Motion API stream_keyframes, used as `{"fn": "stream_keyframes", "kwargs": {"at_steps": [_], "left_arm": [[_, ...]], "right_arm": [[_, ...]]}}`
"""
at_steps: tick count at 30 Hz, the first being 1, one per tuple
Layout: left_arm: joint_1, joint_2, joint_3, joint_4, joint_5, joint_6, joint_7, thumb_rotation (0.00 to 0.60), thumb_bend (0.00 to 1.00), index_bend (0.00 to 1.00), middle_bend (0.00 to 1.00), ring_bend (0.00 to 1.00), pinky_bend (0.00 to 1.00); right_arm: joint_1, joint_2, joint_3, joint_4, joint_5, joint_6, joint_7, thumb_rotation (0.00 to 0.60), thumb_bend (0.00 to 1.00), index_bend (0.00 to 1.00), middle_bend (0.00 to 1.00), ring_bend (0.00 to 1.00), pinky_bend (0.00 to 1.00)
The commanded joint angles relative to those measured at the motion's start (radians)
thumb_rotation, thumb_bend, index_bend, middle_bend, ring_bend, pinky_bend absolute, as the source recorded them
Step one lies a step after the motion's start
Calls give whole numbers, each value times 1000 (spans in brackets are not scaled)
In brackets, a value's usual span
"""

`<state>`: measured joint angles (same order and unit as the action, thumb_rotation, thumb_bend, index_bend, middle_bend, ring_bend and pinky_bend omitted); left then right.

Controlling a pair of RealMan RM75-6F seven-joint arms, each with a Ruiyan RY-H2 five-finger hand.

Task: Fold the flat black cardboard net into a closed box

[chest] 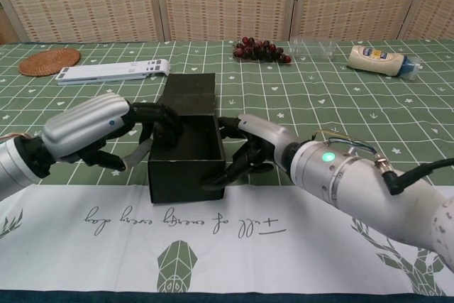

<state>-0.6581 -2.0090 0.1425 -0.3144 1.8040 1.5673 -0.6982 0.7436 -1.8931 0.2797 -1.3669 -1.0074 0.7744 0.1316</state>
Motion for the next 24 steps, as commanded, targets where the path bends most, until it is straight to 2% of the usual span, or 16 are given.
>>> {"fn": "stream_keyframes", "kwargs": {"at_steps": [1,16,24], "left_arm": [[6,0,3,3,-4,1,-7,600,145,436,320,566,925],[17,6,10,28,-20,-7,-14,600,145,438,320,565,915],[16,4,35,36,-2,3,-8,600,145,466,330,567,914]], "right_arm": [[-1,0,-1,-1,2,0,-2,600,583,380,447,859,1000],[-3,3,-10,-9,-15,-4,1,600,583,380,447,858,1000],[-7,7,-10,-12,-12,-3,3,600,583,380,447,858,1000]]}}
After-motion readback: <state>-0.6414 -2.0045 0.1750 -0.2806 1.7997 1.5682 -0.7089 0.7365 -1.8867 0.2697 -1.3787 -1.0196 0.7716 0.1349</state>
